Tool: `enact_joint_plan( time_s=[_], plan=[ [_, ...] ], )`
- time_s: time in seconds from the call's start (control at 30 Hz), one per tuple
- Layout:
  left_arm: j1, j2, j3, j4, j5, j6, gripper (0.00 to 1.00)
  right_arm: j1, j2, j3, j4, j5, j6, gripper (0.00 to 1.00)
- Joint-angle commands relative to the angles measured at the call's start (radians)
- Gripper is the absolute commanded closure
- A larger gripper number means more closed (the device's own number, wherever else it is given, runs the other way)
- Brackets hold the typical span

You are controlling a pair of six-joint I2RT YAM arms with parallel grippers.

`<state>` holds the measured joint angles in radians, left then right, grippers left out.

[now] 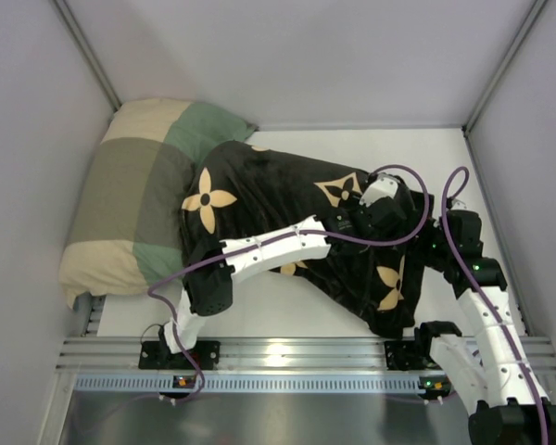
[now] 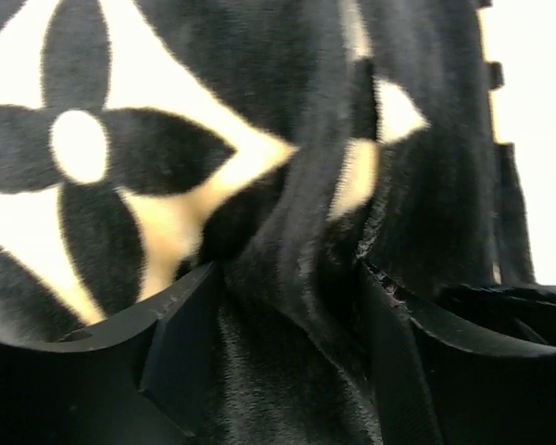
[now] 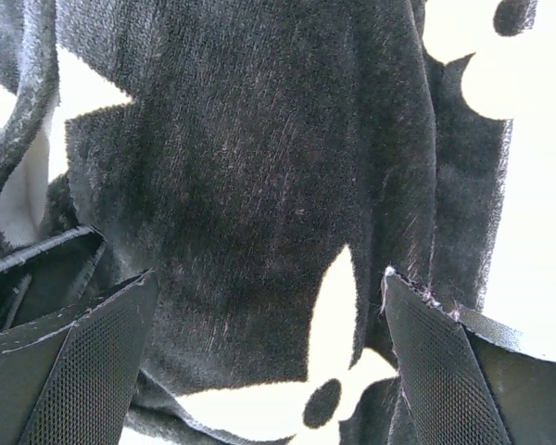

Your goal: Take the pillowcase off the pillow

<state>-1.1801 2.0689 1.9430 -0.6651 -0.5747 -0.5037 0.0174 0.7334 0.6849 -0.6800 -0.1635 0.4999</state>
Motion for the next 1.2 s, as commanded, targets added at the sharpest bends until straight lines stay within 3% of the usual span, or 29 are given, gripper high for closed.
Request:
enact_joint_plan(
  time_s=[0.0, 0.17, 0.27, 0.4, 0.67, 0.97, 1.17],
  plan=[
    [0.0, -0.032, 0.033, -0.074, -0.145, -0.004, 0.38, -0.007, -0.02, 0.011, 0.046, -0.022, 0.003, 0.01],
    [0.0, -0.177, -0.088, -0.073, -0.198, -0.018, 0.64, -0.007, -0.022, 0.015, 0.046, -0.088, -0.011, 0.0],
    [0.0, -0.249, -0.162, -0.071, -0.2, -0.021, 0.7, 0.001, -0.026, 0.016, 0.049, -0.116, -0.006, 0.0],
    [0.01, -0.282, -0.226, -0.073, -0.206, -0.027, 1.0, 0.044, -0.037, 0.028, 0.068, -0.12, 0.018, 0.0],
    [0.028, -0.3, -0.288, -0.059, -0.157, -0.05, 1.0, 0.306, 0.07, 0.077, 0.135, -0.01, 0.15, 0.02],
    [0.057, -0.406, -0.458, 0.088, -0.064, -0.038, 1.0, 0.409, 0.181, 0.145, 0.157, 0.154, 0.27, 0.04],
    [0.062, -0.411, -0.48, 0.133, -0.021, -0.029, 1.0, 0.538, 0.302, 0.214, 0.109, 0.304, 0.295, 0.04]
  ],
)
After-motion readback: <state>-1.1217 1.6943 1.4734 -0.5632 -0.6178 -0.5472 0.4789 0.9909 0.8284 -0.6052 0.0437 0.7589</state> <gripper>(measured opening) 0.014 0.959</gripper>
